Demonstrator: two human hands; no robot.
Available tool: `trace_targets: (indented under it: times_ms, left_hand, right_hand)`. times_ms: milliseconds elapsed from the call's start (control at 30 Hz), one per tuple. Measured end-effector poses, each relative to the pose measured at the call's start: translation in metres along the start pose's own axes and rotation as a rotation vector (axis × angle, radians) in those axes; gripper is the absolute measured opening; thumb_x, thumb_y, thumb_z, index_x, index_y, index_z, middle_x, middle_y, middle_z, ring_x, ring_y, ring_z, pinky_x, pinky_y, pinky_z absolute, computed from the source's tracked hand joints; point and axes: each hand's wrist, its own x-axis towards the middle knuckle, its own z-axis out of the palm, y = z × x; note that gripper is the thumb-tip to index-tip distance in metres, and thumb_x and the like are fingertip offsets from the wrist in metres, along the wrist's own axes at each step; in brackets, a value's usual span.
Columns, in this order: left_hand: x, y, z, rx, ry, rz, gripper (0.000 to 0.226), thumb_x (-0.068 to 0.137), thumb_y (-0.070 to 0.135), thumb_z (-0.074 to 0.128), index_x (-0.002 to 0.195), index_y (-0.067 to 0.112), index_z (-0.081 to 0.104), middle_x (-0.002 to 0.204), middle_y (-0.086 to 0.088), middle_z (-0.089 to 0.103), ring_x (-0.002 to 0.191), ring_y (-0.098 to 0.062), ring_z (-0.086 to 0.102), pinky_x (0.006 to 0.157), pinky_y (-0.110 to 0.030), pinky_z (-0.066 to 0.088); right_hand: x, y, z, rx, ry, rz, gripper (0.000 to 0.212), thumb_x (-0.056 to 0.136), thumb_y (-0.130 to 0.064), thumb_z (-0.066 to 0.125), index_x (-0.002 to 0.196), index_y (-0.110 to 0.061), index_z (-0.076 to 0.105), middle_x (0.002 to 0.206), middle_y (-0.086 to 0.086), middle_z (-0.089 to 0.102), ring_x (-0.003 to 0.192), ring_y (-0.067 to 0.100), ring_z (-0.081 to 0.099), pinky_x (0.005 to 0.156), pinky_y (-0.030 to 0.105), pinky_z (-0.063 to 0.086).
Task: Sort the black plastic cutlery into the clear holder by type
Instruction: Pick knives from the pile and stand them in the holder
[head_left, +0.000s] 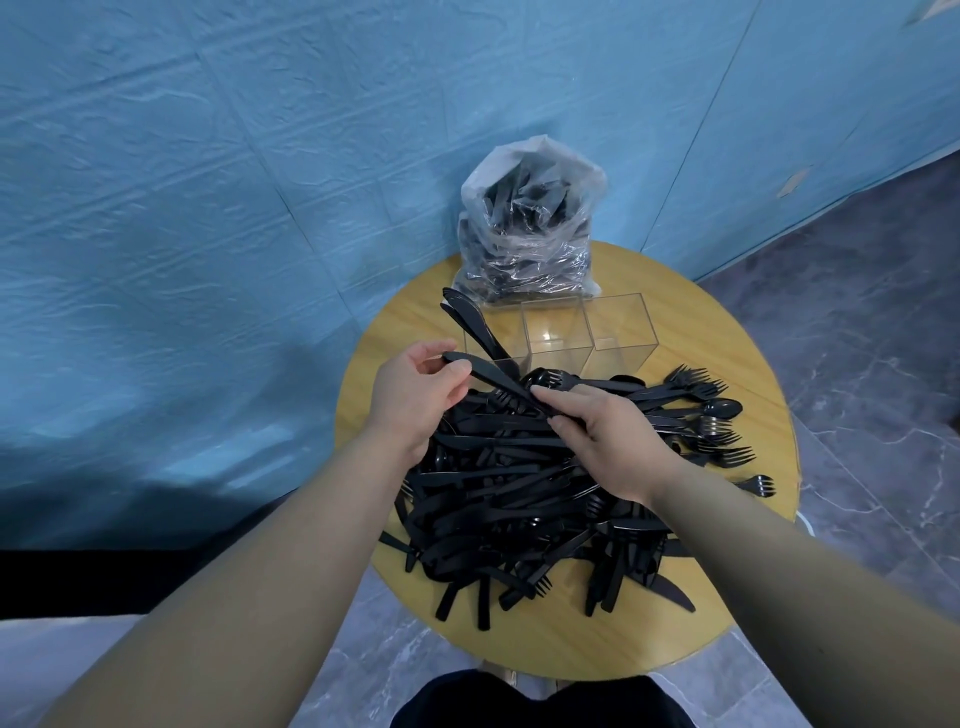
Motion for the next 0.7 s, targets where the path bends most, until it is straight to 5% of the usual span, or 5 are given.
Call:
trace_targets:
  times_ms: [233, 367, 500, 600, 700]
  left_hand:
    - [-0.004, -0.001, 0.004, 0.117, -0.038, -0.012, 0.021, 0.098, 0.013, 0.049, 0.114, 0.019, 0.061, 0.098, -0.003, 0.07, 0.079, -0.008, 0.067, 0.062, -0.019, 0.049]
    - [-0.003, 0.004, 0.005, 0.164, 0.004, 0.051, 0.015, 0.095, 0.012, 0.052, 0.105, 0.022, 0.058, 0.089, -0.006, 0.068, 0.069, -0.004, 0.064, 0.061, -0.02, 0.049]
    - [-0.002, 0.03, -0.001, 0.283, 0.093, 0.247, 0.021, 0.095, 0.007, 0.051, 0.087, 0.027, 0.053, 0.081, 0.002, 0.063, 0.061, 0.001, 0.061, 0.062, -0.02, 0.054]
    - [0.005, 0.054, -0.011, 0.367, 0.201, 0.462, 0.027, 0.094, 0.01, 0.053, 0.084, 0.035, 0.051, 0.078, 0.01, 0.062, 0.07, -0.003, 0.065, 0.07, -0.026, 0.054]
    - [0.014, 0.06, -0.015, 0.504, 0.241, 0.596, 0.019, 0.094, 0.012, 0.054, 0.087, 0.029, 0.053, 0.074, 0.015, 0.061, 0.069, 0.006, 0.063, 0.07, -0.015, 0.048]
  right_hand:
    - [0.004, 0.0, -0.001, -0.009, 0.104, -0.005, 0.04, 0.097, -0.013, 0.049, 0.136, -0.025, 0.051, 0.096, -0.001, 0.059, 0.087, 0.014, 0.051, 0.07, 0.009, 0.034]
    - [0.009, -0.004, 0.0, -0.005, 0.073, -0.019, 0.042, 0.097, -0.014, 0.05, 0.137, -0.028, 0.049, 0.097, 0.0, 0.058, 0.088, 0.016, 0.052, 0.075, 0.019, 0.036]
    - [0.019, -0.012, 0.0, -0.101, 0.062, -0.03, 0.051, 0.096, -0.023, 0.052, 0.145, -0.023, 0.037, 0.132, 0.0, 0.051, 0.118, 0.019, 0.046, 0.098, 0.028, 0.039]
    - [0.027, -0.013, -0.003, -0.25, 0.053, 0.002, 0.057, 0.098, -0.027, 0.046, 0.149, -0.017, 0.025, 0.151, -0.001, 0.032, 0.139, 0.021, 0.025, 0.112, 0.03, 0.023]
    - [0.036, -0.012, -0.004, -0.365, -0.028, -0.003, 0.06, 0.099, -0.029, 0.042, 0.151, -0.014, 0.017, 0.157, 0.001, 0.02, 0.146, 0.021, 0.011, 0.118, 0.032, 0.012]
